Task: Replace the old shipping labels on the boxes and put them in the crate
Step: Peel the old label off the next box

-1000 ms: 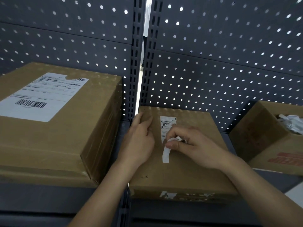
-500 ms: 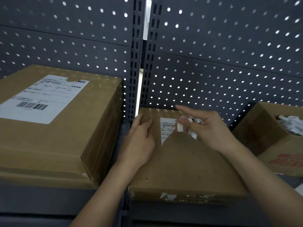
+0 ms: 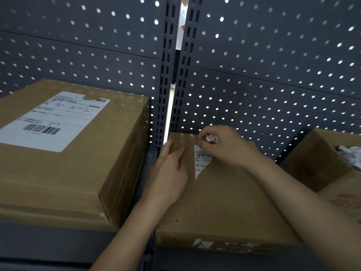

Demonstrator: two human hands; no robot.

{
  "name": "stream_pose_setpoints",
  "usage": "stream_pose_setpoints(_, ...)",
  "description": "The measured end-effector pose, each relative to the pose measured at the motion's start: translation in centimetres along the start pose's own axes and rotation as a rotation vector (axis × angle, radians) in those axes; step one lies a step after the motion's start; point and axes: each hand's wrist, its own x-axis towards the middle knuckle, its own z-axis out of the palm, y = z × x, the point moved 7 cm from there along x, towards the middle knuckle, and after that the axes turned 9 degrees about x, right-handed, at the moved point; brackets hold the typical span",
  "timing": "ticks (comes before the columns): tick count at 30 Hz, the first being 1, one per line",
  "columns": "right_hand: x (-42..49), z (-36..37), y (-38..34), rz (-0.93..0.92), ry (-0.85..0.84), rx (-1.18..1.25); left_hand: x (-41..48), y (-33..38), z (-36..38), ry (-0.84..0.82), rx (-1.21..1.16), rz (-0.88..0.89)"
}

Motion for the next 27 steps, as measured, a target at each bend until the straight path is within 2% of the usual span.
stream_pose_setpoints(4,0.5,1.3,-0.5,-0.138,-0.060,-0.190,0.0,0.0,0.0,0.006,-0.003,0.003)
stream_pose_setpoints(15,0.7,3.0,0.2,-0.220,-0.045,-0.359,0.1,-0.1,0.1,0.017,0.021,-0.001)
stream_pose_setpoints(24,0.9,3.0,0.5,-0.215,-0.056,-0.332,0.0,0.0,0.0,0.015,0.009,-0.016)
stream_pose_setpoints(27,0.8,2.3,0.9,-0.212,0.016,-0.227,-0.1,0.0,-0.1,0.016,0.020,-0.018)
